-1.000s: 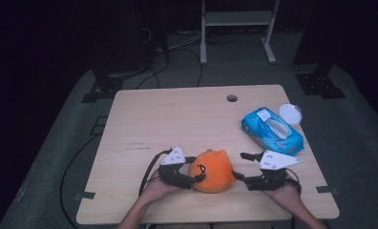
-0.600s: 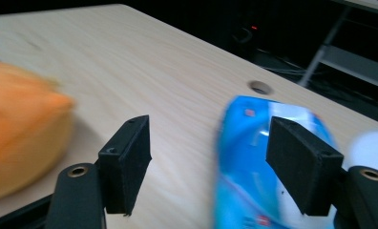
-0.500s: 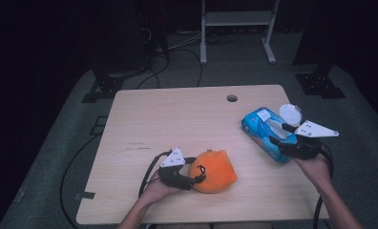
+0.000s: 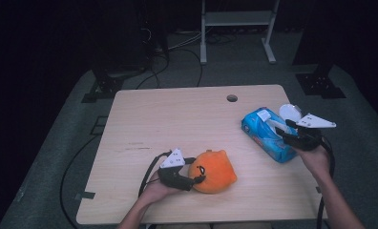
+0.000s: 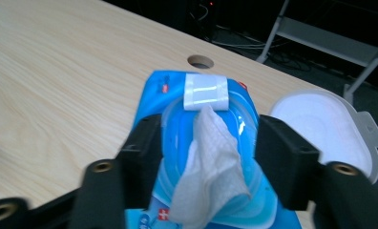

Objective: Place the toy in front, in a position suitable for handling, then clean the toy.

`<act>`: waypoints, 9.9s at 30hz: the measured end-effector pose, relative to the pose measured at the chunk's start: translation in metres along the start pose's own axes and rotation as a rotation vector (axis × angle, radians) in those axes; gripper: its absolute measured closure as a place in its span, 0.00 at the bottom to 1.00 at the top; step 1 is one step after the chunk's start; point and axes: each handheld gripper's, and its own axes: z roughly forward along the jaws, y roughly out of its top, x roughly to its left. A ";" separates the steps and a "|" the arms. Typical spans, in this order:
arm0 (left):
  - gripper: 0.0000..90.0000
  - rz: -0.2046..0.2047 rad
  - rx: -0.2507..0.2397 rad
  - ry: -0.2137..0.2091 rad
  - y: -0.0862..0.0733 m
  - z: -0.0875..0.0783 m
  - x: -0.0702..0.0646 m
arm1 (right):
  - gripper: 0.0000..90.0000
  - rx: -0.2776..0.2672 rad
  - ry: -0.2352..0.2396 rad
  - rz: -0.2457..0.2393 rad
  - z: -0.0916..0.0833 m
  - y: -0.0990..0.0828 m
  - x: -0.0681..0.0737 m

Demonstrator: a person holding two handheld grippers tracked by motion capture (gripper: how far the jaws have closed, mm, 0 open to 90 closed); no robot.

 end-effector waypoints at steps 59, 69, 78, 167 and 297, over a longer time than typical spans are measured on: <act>0.28 0.007 0.000 0.005 -0.002 -0.001 -0.001 | 0.97 -0.133 0.386 -0.105 -0.102 0.052 0.102; 0.28 0.008 -0.002 0.005 -0.002 0.000 0.000 | 0.97 -0.071 0.540 -0.206 -0.118 0.056 0.157; 0.27 0.015 0.002 0.008 -0.001 0.000 -0.001 | 0.97 0.042 0.619 -0.261 -0.084 0.045 0.183; 0.35 -0.112 -0.003 0.019 0.001 0.013 0.017 | 0.88 -0.007 0.496 -0.308 -0.013 0.007 0.182; 0.33 0.075 0.031 0.002 0.030 0.031 -0.051 | 0.89 -0.035 0.503 -0.318 -0.032 0.033 0.192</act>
